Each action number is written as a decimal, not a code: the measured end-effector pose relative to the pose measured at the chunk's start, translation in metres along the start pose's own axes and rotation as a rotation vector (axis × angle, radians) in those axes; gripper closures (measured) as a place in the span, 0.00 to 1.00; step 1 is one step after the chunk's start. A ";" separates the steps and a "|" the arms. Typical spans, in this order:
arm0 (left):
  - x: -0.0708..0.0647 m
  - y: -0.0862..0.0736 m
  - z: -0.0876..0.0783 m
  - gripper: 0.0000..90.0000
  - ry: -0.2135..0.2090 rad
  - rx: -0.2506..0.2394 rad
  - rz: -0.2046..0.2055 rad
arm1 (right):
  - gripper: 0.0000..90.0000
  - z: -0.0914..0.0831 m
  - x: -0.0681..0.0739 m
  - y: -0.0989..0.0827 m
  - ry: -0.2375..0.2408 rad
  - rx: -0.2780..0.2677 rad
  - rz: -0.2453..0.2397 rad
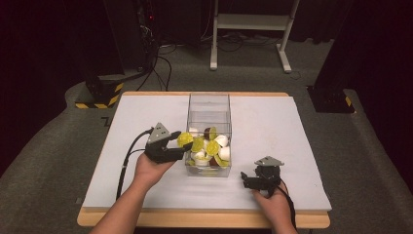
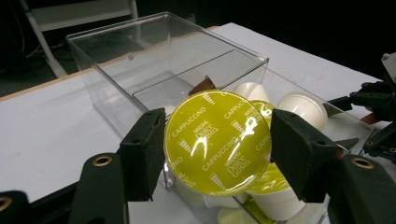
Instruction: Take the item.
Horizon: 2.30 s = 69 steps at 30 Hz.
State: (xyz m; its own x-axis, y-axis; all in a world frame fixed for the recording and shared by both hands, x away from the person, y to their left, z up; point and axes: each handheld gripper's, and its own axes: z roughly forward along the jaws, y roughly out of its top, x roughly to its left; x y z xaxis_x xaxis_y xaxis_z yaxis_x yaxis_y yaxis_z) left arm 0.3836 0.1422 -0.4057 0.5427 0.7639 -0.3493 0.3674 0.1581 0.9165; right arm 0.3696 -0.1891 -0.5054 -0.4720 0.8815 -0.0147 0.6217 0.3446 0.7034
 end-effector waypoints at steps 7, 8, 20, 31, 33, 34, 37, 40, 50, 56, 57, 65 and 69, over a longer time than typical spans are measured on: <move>0.010 -0.001 -0.007 0.42 0.023 -0.009 -0.011 | 0.13 0.000 0.000 0.000 0.000 0.000 0.000; 0.012 -0.001 -0.008 0.42 0.027 -0.009 -0.011 | 0.13 0.000 0.000 0.000 0.000 0.000 0.000; 0.028 -0.005 -0.019 0.42 0.062 -0.012 -0.017 | 0.13 0.000 0.000 0.000 0.000 0.000 0.000; 0.045 -0.011 -0.031 0.42 0.105 -0.009 -0.010 | 0.13 0.000 0.000 0.000 0.000 0.000 -0.001; 0.048 -0.012 -0.033 0.42 0.113 -0.015 -0.021 | 0.13 0.000 0.000 0.000 0.000 0.000 0.000; 0.051 -0.012 -0.034 0.42 0.119 -0.001 -0.010 | 0.13 0.000 0.000 0.000 0.000 0.000 0.000; 0.053 -0.013 -0.035 0.42 0.129 -0.017 -0.030 | 0.13 0.000 0.000 0.000 0.000 0.000 -0.001; 0.062 -0.014 -0.040 0.42 0.150 -0.013 -0.021 | 0.13 0.000 0.000 0.000 0.000 0.000 -0.001; 0.086 -0.023 -0.049 0.42 0.210 0.001 -0.038 | 0.13 0.000 0.000 0.000 0.000 0.000 -0.001; 0.102 -0.027 -0.049 0.42 0.261 0.000 -0.054 | 0.13 0.000 0.000 0.000 0.000 0.001 0.000; 0.103 -0.028 -0.048 0.42 0.267 -0.001 -0.057 | 0.13 0.000 0.000 0.000 0.000 0.000 -0.002; 0.122 -0.034 -0.032 0.42 0.315 0.013 -0.070 | 0.13 0.000 0.000 0.000 0.000 0.001 0.000; 0.130 -0.037 -0.025 0.42 0.331 0.023 -0.073 | 0.13 0.000 0.000 0.000 0.000 0.001 0.000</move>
State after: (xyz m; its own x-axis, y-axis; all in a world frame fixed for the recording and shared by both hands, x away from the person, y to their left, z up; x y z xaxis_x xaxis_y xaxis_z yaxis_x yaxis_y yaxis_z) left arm 0.4220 0.2515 -0.4799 0.2415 0.9132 -0.3282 0.4152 0.2085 0.8855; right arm 0.3696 -0.1891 -0.5054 -0.4721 0.8814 -0.0147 0.6221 0.3449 0.7029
